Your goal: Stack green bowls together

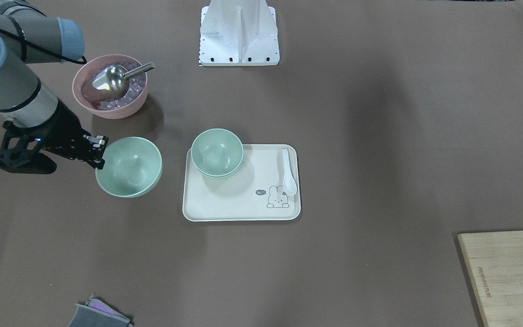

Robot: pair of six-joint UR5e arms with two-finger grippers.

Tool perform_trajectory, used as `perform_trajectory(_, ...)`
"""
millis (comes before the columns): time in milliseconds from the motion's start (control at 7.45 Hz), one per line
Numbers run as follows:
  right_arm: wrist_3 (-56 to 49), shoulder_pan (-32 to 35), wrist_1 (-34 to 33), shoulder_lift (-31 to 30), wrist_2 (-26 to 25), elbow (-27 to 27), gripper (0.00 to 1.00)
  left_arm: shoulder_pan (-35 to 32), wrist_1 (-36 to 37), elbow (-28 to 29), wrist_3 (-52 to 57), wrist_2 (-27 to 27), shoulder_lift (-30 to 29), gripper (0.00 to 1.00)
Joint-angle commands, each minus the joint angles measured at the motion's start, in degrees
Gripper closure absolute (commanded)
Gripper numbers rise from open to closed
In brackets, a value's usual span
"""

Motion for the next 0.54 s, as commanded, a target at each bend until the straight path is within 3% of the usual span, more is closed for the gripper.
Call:
perform_trajectory(0, 8.0, -5.6, -0.3, 2.9, -3.3, 1.3, 1.00, -0.1, 0.0, 0.2, 0.2, -0.1, 0.5, 0.02)
perform_trajectory(402, 12.9, -14.5, -0.2, 3.1, -12.6, 1.7, 1.00, -0.1, 0.0, 0.5, 0.1, -0.2, 0.5, 0.02)
